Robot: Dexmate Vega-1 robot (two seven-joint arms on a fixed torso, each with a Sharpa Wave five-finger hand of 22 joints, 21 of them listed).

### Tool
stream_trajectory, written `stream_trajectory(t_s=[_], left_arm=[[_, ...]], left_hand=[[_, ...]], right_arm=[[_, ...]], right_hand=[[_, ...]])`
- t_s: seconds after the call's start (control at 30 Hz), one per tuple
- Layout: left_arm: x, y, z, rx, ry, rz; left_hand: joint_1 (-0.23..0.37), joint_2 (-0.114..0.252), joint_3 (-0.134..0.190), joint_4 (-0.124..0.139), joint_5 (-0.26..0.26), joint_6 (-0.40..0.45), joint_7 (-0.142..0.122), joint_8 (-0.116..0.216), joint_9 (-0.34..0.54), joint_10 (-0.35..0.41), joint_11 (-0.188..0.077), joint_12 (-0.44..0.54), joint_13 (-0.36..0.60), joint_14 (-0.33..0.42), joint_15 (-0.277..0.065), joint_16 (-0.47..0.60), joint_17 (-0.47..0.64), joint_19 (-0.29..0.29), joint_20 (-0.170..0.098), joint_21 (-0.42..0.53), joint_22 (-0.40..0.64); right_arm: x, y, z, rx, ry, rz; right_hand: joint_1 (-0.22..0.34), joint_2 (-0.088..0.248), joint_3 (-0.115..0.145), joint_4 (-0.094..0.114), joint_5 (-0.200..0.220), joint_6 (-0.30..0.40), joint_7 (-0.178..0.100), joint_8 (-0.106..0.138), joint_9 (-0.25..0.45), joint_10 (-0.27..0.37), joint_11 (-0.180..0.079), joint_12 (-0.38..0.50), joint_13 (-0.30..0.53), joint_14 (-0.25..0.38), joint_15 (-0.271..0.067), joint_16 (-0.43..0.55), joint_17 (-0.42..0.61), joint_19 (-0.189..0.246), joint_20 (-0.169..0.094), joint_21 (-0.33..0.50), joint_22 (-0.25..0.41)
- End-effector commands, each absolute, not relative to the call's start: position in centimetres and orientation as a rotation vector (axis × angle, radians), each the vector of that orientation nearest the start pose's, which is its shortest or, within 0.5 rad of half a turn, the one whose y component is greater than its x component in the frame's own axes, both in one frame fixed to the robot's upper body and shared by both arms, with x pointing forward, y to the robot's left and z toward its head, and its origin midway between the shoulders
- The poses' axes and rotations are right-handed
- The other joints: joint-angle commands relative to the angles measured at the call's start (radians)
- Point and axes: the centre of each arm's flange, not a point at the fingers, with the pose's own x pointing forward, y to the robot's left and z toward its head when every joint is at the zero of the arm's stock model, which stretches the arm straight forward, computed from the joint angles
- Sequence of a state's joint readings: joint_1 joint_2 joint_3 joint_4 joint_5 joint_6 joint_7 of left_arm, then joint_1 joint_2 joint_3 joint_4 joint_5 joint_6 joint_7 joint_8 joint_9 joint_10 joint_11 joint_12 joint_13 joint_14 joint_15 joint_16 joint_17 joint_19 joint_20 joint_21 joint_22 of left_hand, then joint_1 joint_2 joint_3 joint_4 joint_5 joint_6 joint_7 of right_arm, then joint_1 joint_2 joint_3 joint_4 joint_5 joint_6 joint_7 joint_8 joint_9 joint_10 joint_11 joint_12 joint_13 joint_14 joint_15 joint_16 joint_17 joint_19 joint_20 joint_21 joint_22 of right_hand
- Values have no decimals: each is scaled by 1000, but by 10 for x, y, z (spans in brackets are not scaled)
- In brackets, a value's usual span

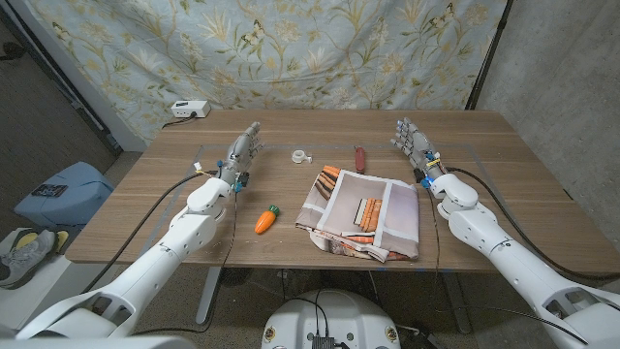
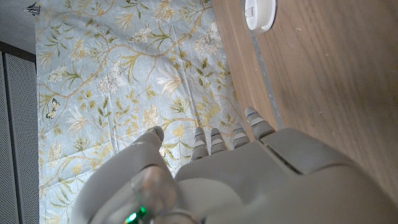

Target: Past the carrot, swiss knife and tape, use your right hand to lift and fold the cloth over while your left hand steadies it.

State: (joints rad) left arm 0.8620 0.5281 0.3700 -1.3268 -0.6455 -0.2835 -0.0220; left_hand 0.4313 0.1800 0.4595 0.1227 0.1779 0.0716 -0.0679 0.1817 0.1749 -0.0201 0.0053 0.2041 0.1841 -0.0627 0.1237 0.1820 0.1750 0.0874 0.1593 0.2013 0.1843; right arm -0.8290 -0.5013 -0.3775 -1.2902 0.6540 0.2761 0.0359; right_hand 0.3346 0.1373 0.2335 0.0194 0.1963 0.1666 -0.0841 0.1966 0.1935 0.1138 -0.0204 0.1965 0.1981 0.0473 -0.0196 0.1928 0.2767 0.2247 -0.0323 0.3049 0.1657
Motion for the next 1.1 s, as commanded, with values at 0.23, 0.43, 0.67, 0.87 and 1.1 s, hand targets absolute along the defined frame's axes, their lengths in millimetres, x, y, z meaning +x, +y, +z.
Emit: stream_trajectory(t_s=[0.23,0.43,0.67,0.87,1.1], left_arm=[[630,287,-34,41,-574,-226],[623,280,-33,53,-582,-244],[616,273,-35,58,-581,-268],[609,268,-36,102,-574,-280],[606,262,-35,133,-571,-310]], left_hand=[[17,-1,15,-12,6,8,3,6,3,-9,0,4,5,1,9,4,1,-1,4,4,1],[22,-3,21,-20,5,7,5,4,3,-11,2,3,5,1,10,3,0,-1,2,4,0],[26,-5,26,-27,5,5,6,3,3,-13,0,2,5,1,10,2,0,0,1,4,0],[30,-6,30,-33,5,3,6,2,3,-13,0,2,5,0,11,1,0,0,0,4,0],[35,-8,34,-40,5,2,7,2,3,-17,1,1,5,0,10,0,-1,0,-1,5,0]], right_arm=[[657,-282,-31,39,-565,232],[653,-285,-30,28,-572,228],[650,-286,-28,8,-579,228],[651,-287,-26,-4,-585,226],[654,-289,-25,-9,-583,219]], right_hand=[[15,2,12,-3,4,17,5,7,2,13,5,6,1,12,6,6,-5,10,-1,-1,4],[15,3,14,-5,3,18,7,7,1,12,8,5,1,9,8,5,-8,10,0,-5,5],[14,2,15,-6,2,18,7,6,1,10,10,4,2,8,11,5,-11,8,2,-9,5],[14,2,16,-7,1,19,8,6,1,9,11,4,2,6,13,4,-13,8,3,-11,5],[17,3,20,-11,0,19,7,5,1,8,15,3,2,4,13,4,-17,7,3,-15,5]])
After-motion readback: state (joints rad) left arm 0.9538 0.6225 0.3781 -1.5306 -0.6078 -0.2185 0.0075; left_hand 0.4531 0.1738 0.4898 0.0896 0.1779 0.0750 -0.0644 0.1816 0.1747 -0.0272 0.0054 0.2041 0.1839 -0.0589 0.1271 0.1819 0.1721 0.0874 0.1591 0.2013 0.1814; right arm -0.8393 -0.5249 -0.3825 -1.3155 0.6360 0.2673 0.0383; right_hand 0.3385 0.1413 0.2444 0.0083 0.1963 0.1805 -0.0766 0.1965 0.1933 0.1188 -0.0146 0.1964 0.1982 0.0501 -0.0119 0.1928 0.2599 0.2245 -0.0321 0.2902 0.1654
